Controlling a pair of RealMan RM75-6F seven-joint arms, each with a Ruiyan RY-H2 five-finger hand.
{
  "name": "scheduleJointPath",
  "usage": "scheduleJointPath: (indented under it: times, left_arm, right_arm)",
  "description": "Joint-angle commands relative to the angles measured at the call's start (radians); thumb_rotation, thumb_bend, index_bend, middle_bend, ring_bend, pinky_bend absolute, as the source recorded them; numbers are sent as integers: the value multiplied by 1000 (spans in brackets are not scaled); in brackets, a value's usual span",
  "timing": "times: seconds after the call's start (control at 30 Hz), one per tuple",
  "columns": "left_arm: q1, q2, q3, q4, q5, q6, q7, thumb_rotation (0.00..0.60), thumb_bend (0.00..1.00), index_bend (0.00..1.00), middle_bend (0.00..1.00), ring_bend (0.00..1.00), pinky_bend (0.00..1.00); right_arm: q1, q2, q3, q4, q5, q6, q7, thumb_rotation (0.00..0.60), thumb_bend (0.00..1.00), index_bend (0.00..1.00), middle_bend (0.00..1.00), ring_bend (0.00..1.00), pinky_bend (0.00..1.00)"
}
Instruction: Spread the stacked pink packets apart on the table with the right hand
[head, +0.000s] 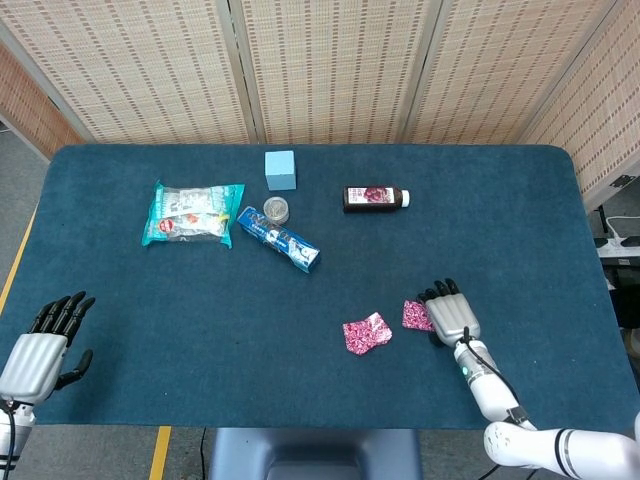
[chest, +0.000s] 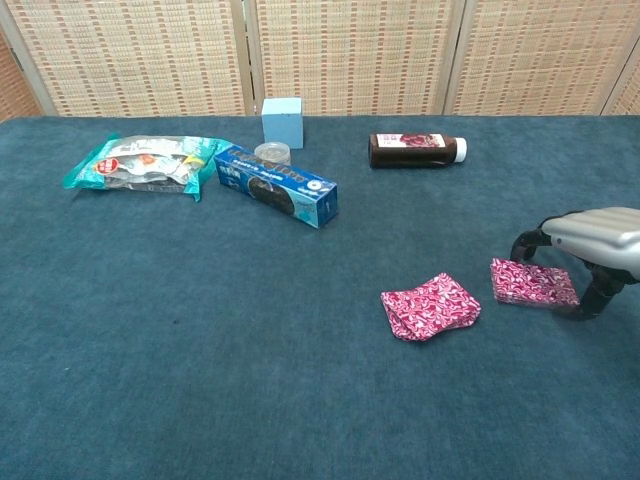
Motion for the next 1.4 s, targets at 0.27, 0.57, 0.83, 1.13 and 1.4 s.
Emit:
scheduleJointPath:
  times: [0.27,0.57,0.83,1.13,1.4]
  left_arm:
    - [0,-1,0,0,-1,-1,0,600,434,0,0,0,109]
    - [-3,-1,1,2,1,-6,-3,600,434,0,0,0,109]
    - [-6,2,5,1,3,-14,-5,600,434,0,0,0,109]
    - [-10,-1,4,4,-2,-21,3,600,436,0,0,0,109]
    - [-11,-1,4,4,-4,-23,3,600,434,0,0,0,109]
  right_arm:
    - [16,-4,-3,-18,14,8,-27,600,231,238,205,81,0]
    - [32,-9,-10,-51,62,55,-104,600,231,253,221,102,0]
    - [47,-16,-8,-73,106,92,-159,600,231,265,230,106,0]
    - [58,-36,-8,-65,135,107,-184,600,232,284,248,141,0]
    - [60,-56,-8,-50,133,123,-188,600,231,314,272,166,0]
